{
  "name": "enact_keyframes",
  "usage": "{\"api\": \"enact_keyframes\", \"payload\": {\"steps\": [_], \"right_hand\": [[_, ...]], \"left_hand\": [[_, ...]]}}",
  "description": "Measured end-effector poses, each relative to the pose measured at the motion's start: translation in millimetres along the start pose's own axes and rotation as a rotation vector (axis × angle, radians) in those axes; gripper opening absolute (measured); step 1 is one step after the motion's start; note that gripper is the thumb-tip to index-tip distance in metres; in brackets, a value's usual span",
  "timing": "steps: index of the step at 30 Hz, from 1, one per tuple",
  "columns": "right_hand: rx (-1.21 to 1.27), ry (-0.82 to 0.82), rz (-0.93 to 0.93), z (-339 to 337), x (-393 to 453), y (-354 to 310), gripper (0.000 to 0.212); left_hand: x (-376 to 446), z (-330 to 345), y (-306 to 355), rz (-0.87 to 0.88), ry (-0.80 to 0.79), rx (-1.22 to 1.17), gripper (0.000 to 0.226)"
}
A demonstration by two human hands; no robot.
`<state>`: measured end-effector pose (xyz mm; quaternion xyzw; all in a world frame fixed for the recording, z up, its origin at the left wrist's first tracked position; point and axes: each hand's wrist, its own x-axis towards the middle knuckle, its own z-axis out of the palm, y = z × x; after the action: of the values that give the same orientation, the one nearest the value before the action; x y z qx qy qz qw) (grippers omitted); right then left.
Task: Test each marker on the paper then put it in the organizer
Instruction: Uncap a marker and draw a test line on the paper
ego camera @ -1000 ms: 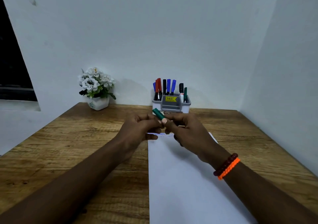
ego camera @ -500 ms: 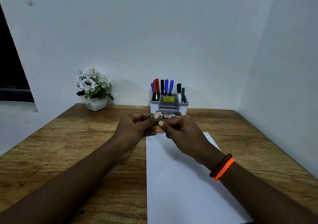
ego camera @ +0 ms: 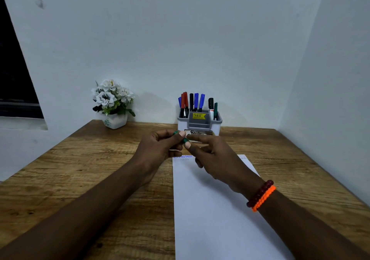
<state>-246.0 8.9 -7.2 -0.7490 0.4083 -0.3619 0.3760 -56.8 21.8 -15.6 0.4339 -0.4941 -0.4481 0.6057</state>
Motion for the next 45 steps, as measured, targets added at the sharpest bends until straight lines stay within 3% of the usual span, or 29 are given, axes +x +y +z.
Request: {"api": "enact_keyframes", "payload": {"steps": [3,5,8,10,13,17,21,29,33,45], "right_hand": [[0.027,-0.039,0.058,-2,-1,-1,0.041],[0.075,-0.055,0.052,-4,-1,1,0.033],[0.16,-0.03,0.063,-3,0,2,0.013],[0.307,-0.047,0.106,-3,3,2,0.019],[0.556,-0.058,0.166,-6,5,0,0.029],[0.649,-0.041,0.15,-3,10,-4,0.029],[0.584,0.089,0.168,6,21,-13,0.032],[0.439,0.112,0.269,26,29,-8,0.025],[0.281,0.142,0.294,33,24,0,0.012],[0.03,0.194,0.195,40,27,8,0.022]], "left_hand": [[6,-6,5,-0.03,0.162,-0.039,0.021],[11,-14,10,-0.04,0.273,-0.051,0.02],[16,-30,10,-0.077,0.305,0.006,0.021],[16,-39,3,-0.036,0.264,0.317,0.025],[18,-48,-4,0.176,0.084,0.901,0.035],[19,-49,2,0.112,-0.195,1.073,0.026],[17,-50,5,0.081,-0.29,1.123,0.064],[12,-43,6,0.054,-0.391,1.258,0.079],[13,-43,7,0.065,-0.406,1.278,0.079],[15,-45,4,0.079,-0.395,1.241,0.076]]}}
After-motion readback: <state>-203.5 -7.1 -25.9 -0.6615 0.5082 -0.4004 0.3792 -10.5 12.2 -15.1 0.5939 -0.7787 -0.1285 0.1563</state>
